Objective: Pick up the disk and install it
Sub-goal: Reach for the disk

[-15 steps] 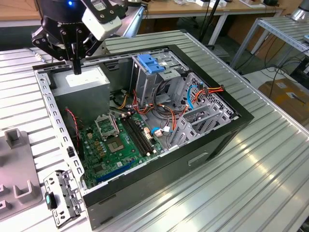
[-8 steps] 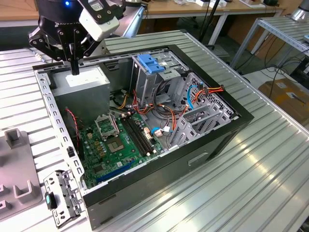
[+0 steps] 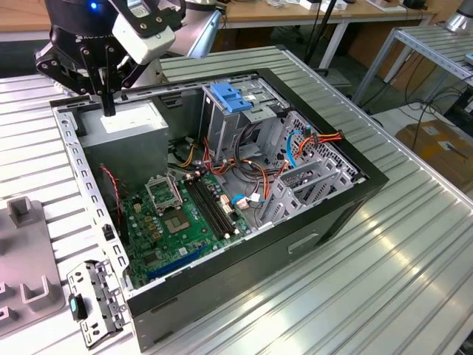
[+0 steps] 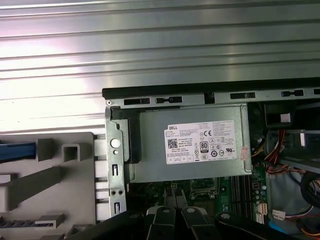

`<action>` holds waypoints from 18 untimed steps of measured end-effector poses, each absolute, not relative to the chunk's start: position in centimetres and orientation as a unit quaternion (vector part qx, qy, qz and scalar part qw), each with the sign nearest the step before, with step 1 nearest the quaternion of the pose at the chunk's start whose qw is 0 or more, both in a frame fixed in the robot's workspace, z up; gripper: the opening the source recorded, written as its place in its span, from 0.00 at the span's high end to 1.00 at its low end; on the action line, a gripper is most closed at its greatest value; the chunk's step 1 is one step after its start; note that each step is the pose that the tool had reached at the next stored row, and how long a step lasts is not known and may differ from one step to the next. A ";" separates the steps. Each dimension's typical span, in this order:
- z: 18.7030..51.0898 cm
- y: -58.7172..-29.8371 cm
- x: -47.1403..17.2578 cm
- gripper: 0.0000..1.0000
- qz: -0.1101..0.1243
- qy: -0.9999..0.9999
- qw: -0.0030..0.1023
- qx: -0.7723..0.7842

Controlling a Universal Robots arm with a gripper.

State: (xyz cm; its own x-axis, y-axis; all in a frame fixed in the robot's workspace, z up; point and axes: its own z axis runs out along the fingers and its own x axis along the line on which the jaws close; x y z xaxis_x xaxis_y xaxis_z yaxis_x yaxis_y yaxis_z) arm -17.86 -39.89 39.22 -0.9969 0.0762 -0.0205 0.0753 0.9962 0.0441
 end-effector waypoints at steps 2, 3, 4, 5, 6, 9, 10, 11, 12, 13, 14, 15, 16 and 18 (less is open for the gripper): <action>39.2 -39.9 -18.0 0.89 0.022 0.999 0.011 0.038; 39.2 -39.9 -18.1 0.89 0.022 0.999 0.011 0.038; 39.2 -39.9 -18.1 0.89 0.022 0.999 0.011 0.038; 39.2 -39.9 -18.2 0.89 0.022 0.999 0.010 0.038; 39.2 -39.9 -18.3 0.89 0.022 0.999 0.010 0.038; 39.2 -39.9 -18.5 0.89 0.022 0.999 0.010 0.038; 39.2 -39.9 -18.6 0.89 0.022 0.999 0.010 0.038; 39.2 -39.9 -18.7 0.89 0.022 0.999 0.010 0.038; 39.2 -39.9 -18.7 0.89 0.022 0.999 0.010 0.038; 39.2 -39.9 -18.8 0.89 0.022 0.999 0.010 0.038; 39.2 -39.9 -18.9 0.89 0.022 0.999 0.010 0.038; 39.2 -39.9 -19.0 0.89 0.022 0.999 0.009 0.038; 39.2 -39.9 -19.1 0.89 0.022 0.999 0.009 0.038; 39.1 -39.9 -19.2 0.89 0.022 0.999 0.009 0.038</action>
